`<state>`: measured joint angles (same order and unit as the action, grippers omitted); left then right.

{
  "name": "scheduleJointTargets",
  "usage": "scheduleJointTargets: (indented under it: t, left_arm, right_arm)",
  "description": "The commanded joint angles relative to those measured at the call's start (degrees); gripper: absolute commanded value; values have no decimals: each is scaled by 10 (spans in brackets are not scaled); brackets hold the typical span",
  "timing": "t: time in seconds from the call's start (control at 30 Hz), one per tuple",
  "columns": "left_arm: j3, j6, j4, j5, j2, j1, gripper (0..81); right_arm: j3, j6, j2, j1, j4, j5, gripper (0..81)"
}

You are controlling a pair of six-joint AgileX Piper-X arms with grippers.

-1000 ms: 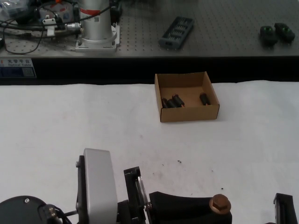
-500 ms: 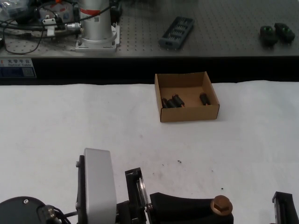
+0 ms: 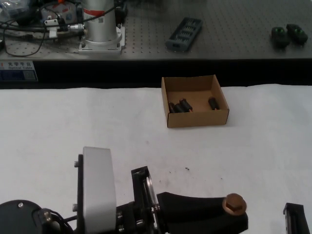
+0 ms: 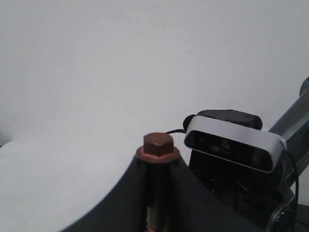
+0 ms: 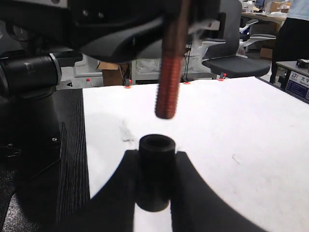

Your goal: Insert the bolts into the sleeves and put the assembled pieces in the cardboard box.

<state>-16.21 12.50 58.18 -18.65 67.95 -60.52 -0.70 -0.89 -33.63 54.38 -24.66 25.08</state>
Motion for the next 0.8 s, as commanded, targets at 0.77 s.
scheduleJointTargets:
  t: [0.77]
  left_arm:
    - [-8, -61, -72, -12, -7, -2, 6]
  right_arm:
    - [7, -4, 1, 1, -1, -2, 52]
